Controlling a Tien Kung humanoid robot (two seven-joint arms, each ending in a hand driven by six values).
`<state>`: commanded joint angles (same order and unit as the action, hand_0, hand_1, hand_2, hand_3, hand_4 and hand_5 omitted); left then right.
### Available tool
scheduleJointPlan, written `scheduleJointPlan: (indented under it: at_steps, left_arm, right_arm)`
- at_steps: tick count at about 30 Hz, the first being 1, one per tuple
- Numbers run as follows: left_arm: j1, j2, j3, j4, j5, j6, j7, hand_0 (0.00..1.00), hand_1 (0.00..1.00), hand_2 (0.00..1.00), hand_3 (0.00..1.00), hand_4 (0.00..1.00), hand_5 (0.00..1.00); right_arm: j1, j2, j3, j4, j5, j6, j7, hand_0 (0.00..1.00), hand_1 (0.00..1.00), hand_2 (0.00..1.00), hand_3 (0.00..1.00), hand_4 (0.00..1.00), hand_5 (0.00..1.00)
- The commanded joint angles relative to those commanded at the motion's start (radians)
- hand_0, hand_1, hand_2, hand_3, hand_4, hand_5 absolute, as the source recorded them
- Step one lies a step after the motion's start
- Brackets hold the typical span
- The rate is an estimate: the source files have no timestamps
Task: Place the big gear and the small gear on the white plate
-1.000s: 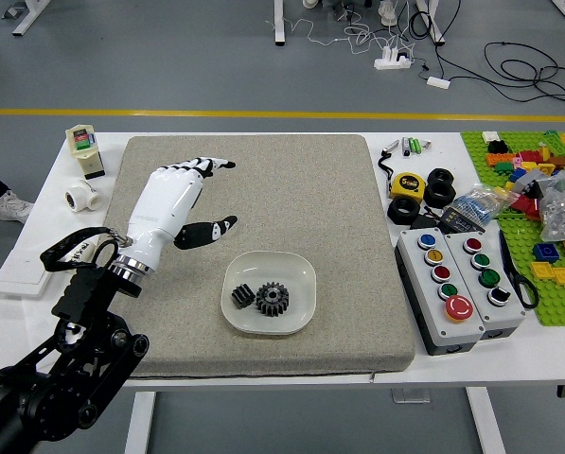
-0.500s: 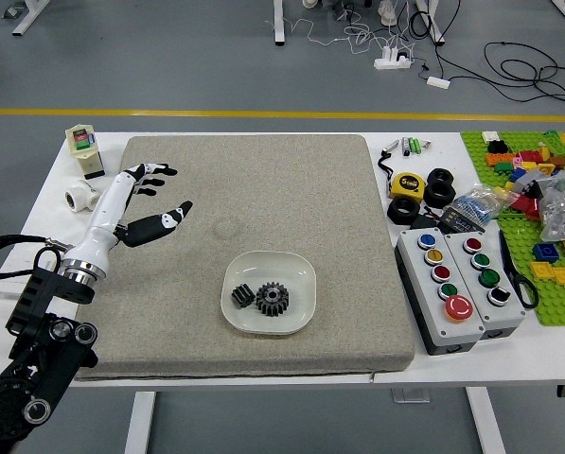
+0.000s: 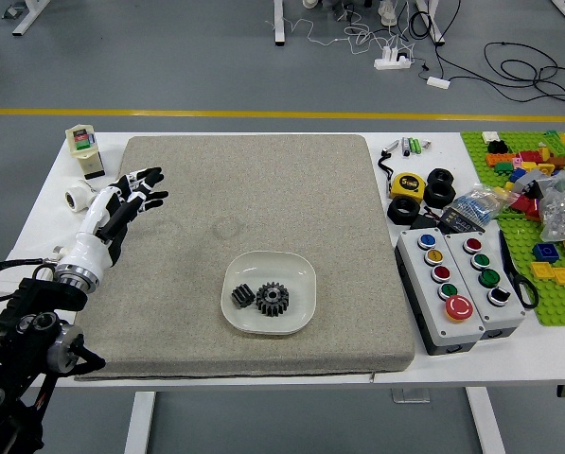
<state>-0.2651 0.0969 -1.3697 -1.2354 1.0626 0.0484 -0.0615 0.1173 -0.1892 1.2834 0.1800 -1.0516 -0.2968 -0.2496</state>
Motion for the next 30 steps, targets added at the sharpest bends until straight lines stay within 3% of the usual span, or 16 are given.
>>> scheduleJointPlan:
  at_steps: [5, 30]
  left_arm:
    - [0.003, -0.001, -0.005, 0.007, -0.153, 0.000, -0.003, 0.758, 0.752, 0.842, 0.793, 0.836, 0.805]
    - [0.016, 0.005, -0.039, 0.035, -0.102, 0.011, -0.032, 0.777, 0.805, 0.864, 0.802, 0.849, 0.841]
  right_arm:
    - [-0.002, 0.000, 0.001, 0.000, -0.001, 0.000, 0.000, 0.600, 0.609, 0.697, 0.564, 0.759, 0.707]
    - [-0.011, 0.002, -0.001, 0.000, -0.004, 0.000, -0.001, 0.600, 0.609, 0.697, 0.563, 0.759, 0.708]
